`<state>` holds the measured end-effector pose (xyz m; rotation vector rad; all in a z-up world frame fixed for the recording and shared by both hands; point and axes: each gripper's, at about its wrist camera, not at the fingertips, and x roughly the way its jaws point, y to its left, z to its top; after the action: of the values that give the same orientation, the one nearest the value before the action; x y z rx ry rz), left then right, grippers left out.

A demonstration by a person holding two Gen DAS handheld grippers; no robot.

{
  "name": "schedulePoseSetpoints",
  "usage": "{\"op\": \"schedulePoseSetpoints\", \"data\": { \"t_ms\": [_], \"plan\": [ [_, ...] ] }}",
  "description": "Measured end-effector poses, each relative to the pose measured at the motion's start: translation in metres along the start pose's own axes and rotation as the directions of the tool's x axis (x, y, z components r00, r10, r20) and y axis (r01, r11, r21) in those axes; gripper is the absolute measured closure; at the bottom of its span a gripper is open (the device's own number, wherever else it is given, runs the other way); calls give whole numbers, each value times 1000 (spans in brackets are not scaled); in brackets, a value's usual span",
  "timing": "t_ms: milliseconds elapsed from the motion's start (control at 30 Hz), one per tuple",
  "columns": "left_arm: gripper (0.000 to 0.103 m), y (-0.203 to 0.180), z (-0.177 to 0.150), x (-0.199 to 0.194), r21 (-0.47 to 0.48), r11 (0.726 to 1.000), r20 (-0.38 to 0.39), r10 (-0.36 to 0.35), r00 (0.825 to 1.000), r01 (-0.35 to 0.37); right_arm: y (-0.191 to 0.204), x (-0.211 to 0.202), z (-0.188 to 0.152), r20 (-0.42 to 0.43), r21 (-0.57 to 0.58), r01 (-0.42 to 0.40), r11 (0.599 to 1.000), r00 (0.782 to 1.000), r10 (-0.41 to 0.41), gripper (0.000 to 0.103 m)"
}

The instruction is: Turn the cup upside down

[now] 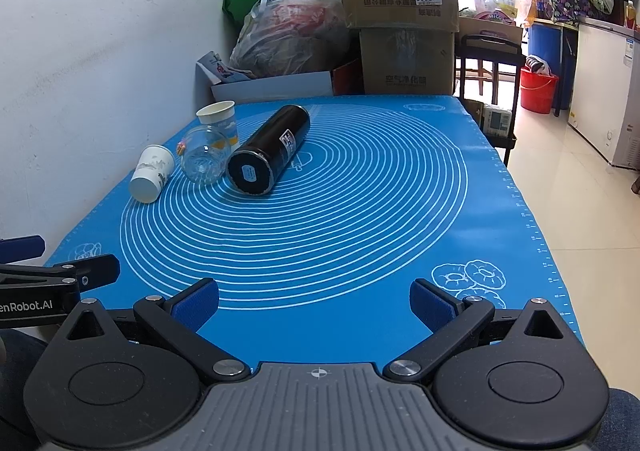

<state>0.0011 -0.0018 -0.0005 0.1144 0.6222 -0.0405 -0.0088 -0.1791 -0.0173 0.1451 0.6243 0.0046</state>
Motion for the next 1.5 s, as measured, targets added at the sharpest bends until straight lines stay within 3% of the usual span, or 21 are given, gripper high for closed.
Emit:
{"op": "schedulePoseSetpoints", "data": {
  "t_ms": [1500],
  "plan": [
    [0,-2,-3,3,9,1000,-2,-3,1000,3,-2,3,0,-3,1,5,1000,1000,-5,0]
  ]
}}
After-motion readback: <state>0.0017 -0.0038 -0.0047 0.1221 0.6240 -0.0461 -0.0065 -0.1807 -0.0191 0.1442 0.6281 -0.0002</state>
